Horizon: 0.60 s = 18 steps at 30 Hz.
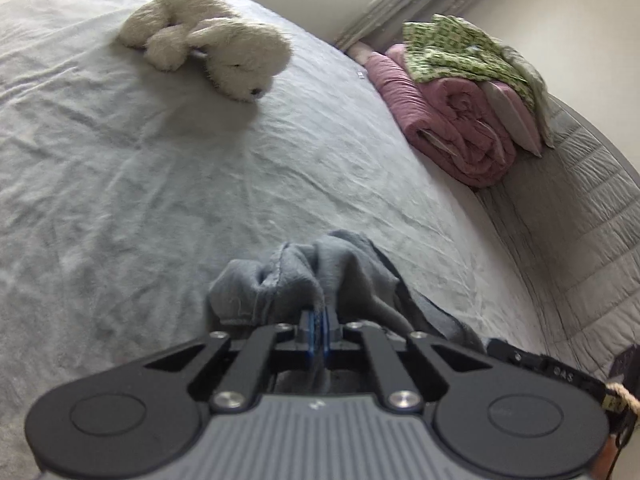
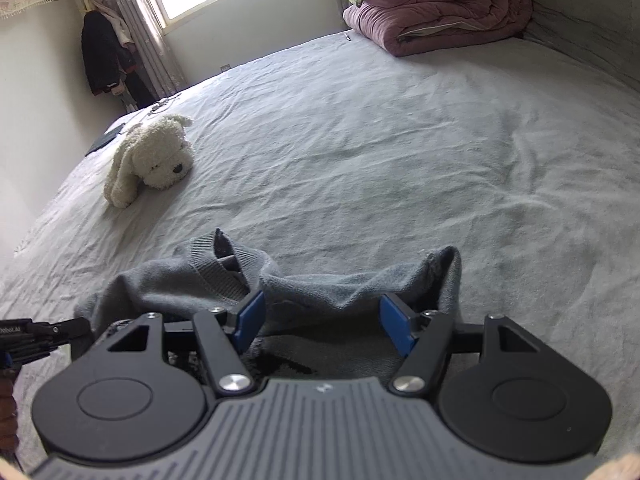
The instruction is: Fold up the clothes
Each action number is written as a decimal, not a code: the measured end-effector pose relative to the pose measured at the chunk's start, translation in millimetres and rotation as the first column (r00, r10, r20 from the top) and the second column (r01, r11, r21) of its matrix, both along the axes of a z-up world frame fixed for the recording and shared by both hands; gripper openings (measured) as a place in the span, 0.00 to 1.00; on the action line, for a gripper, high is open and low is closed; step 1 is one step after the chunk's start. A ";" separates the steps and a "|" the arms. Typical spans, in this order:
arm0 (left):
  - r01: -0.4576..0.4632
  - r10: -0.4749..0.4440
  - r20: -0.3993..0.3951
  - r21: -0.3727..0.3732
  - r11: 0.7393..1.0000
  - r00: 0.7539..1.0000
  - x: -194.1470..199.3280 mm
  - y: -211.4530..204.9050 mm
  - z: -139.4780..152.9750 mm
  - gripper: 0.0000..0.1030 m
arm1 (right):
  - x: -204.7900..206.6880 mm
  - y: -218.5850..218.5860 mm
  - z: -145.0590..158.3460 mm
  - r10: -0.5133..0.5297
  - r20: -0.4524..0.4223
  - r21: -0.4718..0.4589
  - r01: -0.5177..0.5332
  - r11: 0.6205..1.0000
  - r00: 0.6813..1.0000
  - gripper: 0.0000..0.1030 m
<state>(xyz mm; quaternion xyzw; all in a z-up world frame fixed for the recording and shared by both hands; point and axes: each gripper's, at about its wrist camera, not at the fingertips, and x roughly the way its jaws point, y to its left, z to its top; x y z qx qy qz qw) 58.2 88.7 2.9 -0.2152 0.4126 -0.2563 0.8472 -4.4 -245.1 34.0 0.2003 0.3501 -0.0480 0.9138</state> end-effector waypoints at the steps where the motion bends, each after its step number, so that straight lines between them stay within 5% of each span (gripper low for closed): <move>1: 0.039 -0.039 0.026 -0.001 0.999 0.999 -7.7 -6.4 5.0 0.03 | -0.4 -0.6 0.5 0.008 0.006 0.032 -0.008 0.999 1.000 0.66; 7: 0.269 -0.267 0.112 -0.010 0.963 0.957 -44.3 -43.8 15.2 0.03 | -1.0 5.2 3.3 0.042 0.025 0.120 -0.045 0.992 0.999 0.66; 18: 0.470 -0.473 0.044 0.066 0.880 0.880 -78.4 -87.0 -7.7 0.02 | 4.7 26.1 -1.5 0.142 0.045 0.245 -0.149 0.958 0.989 0.66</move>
